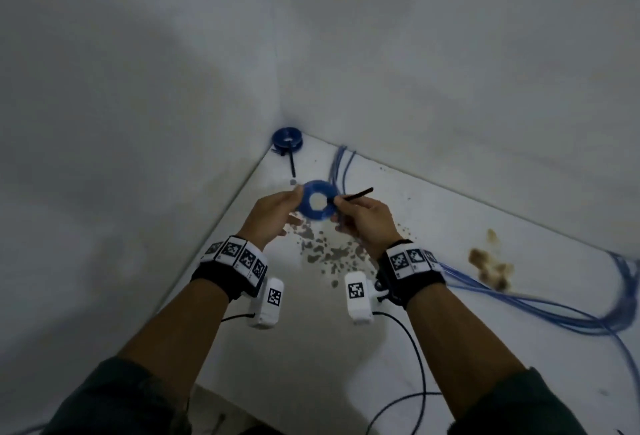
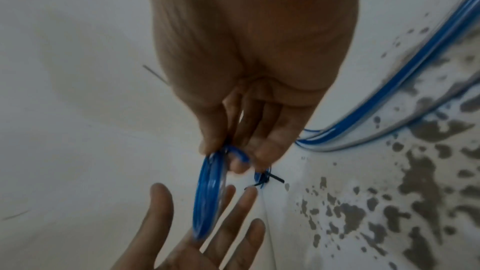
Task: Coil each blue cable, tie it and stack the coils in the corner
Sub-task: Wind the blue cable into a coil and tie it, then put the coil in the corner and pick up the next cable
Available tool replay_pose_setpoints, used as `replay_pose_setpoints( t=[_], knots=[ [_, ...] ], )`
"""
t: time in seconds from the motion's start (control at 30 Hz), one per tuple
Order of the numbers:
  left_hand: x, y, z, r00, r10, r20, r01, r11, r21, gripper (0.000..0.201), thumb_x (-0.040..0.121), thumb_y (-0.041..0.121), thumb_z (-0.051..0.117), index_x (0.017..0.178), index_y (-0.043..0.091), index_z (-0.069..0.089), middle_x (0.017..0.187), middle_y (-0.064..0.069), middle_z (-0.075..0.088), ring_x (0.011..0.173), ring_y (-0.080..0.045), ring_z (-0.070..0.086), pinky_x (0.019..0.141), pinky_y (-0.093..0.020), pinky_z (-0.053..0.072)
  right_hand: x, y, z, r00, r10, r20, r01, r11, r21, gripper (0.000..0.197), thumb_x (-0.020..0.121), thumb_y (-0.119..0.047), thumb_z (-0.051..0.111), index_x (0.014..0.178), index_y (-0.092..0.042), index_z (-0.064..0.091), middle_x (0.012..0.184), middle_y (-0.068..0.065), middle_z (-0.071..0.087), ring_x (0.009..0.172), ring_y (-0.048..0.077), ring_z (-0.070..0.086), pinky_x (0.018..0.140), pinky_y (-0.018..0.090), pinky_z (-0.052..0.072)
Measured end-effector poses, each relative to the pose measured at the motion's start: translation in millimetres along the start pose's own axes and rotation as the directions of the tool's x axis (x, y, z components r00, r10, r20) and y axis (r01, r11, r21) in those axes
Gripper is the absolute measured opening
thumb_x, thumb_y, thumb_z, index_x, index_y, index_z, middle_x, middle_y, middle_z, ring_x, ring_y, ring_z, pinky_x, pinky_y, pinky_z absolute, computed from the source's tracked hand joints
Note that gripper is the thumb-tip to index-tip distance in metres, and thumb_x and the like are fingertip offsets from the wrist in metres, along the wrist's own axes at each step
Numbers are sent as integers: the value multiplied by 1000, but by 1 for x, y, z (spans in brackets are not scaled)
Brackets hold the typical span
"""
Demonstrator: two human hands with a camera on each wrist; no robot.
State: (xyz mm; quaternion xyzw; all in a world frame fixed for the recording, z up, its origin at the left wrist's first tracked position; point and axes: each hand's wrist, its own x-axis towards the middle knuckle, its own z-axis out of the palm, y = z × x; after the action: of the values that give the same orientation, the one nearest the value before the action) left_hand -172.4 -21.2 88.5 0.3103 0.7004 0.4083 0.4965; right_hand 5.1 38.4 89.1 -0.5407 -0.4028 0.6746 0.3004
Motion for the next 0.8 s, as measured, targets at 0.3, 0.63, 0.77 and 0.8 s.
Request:
replay_pose_setpoints(
  t=[0.3, 0.63, 0.77, 0.8],
  knots=[
    [76, -67, -29, 1000, 11, -8, -1, 621, 784, 61, 93, 47, 58, 144, 16, 45, 155, -10, 37, 142, -26, 33, 114, -39, 31, 115, -9, 85, 953, 71, -293, -34, 991, 131, 21, 88, 0, 62, 69, -8, 66, 72, 18, 69, 72, 33, 68, 75, 48, 61],
    [89, -92, -15, 959, -245, 141, -68, 284, 957, 97, 96, 52, 45, 152, 11, -23, 157, -17, -32, 146, -36, -27, 118, -57, -9, 226, 3, 134, 943, -19, -331, -65, 968, -241, 11, 81, -20, 75, 78, -14, 66, 88, 13, 74, 83, 28, 71, 79, 41, 60],
    [93, -95, -14, 949, -281, 141, -63, 270, 961, 97, 97, 51, 42, 149, 10, -28, 155, -18, -36, 144, -37, -31, 117, -59, -11, 235, 0, 143, 959, -72, -273, -45, 916, -399, 21, 84, -23, 76, 91, -6, 67, 90, 12, 73, 84, 26, 69, 74, 30, 55],
    [93, -95, -14, 949, -281, 143, -65, 270, 961, 98, 97, 52, 43, 149, 10, -28, 155, -17, -36, 144, -37, -31, 117, -59, -12, 236, -2, 143, 963, -80, -259, -36, 909, -415, 22, 85, -22, 76, 94, -4, 67, 92, 13, 73, 84, 24, 68, 73, 28, 52]
  ],
)
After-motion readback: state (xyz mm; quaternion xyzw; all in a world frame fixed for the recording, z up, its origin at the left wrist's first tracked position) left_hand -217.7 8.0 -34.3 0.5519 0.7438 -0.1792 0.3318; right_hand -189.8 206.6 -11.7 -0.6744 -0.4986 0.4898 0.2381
